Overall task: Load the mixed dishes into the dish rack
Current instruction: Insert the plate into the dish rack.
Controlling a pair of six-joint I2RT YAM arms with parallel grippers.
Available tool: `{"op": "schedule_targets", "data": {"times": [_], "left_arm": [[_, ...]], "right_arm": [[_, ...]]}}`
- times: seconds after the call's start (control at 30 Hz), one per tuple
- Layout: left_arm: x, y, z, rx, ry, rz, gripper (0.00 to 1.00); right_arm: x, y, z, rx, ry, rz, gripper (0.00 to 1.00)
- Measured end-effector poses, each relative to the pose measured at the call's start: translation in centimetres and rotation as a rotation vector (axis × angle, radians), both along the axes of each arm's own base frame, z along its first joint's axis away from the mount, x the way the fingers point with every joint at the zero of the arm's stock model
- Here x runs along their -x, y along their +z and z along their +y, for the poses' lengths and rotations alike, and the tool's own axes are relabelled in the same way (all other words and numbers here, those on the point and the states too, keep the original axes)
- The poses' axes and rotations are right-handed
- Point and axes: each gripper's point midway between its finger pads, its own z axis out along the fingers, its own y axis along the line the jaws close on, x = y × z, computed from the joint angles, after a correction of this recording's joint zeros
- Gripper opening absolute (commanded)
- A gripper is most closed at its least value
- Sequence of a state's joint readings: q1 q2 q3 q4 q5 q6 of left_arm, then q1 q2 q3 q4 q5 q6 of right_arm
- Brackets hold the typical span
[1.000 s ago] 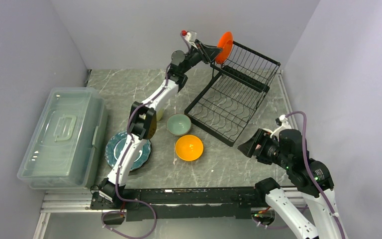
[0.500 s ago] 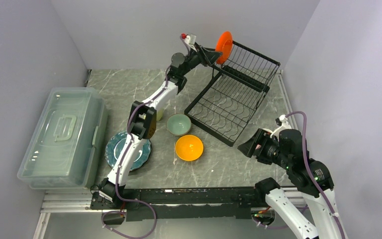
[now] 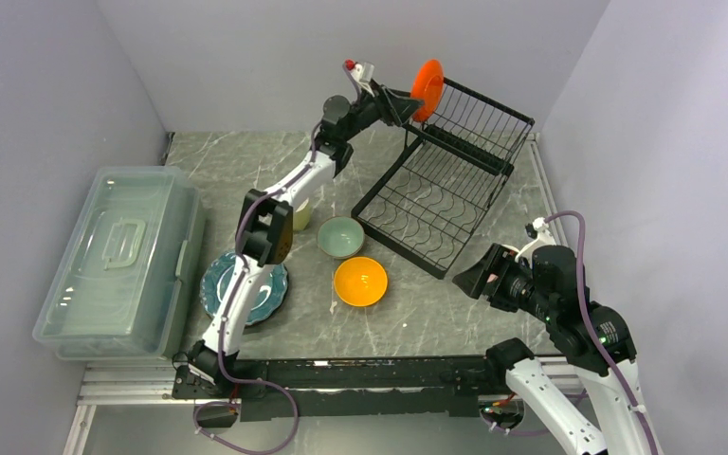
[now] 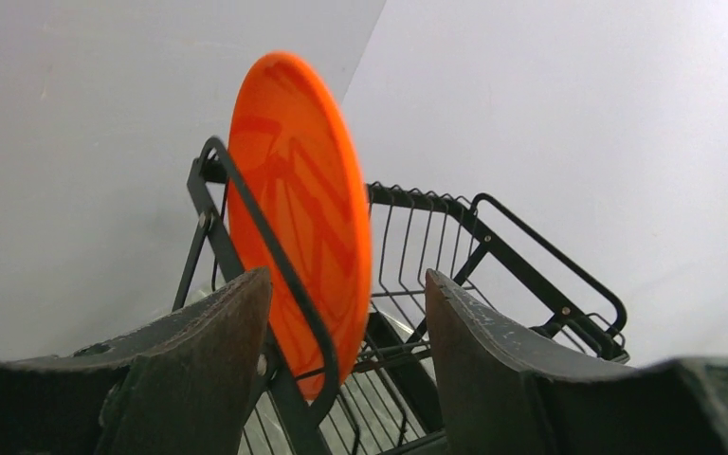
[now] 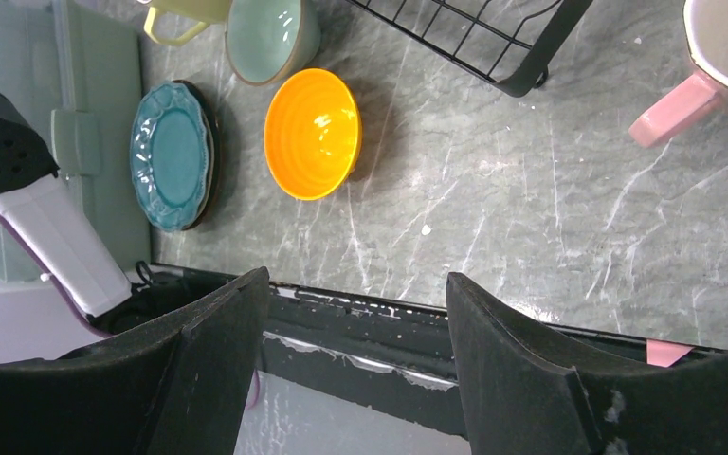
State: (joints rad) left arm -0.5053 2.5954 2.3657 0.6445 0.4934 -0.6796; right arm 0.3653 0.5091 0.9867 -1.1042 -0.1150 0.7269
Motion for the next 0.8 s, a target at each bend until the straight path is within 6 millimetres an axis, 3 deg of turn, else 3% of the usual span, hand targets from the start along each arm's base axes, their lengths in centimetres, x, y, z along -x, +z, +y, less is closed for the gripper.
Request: {"op": "schedule_targets", "data": {"times": [0.4, 0.6, 0.8], "left_arm": [[2.7, 5.2, 1.4, -0.055, 0.01, -0.103, 0.74], [4.8, 7.1, 3.0, -0.153, 0.046, -0.139, 0.74], [8.9, 11.3, 5.7, -0.265, 0.08, -0.199, 0.72]], "right_arm": [[0.0, 0.4, 0.0, -0.001, 0.0, -0.011, 0.75], [-0.3, 3.2, -0.3, 0.013, 0.01, -0.08, 0.78], [-1.3, 6.1, -0.8, 0.058, 0.006, -0.154, 0.78]]}}
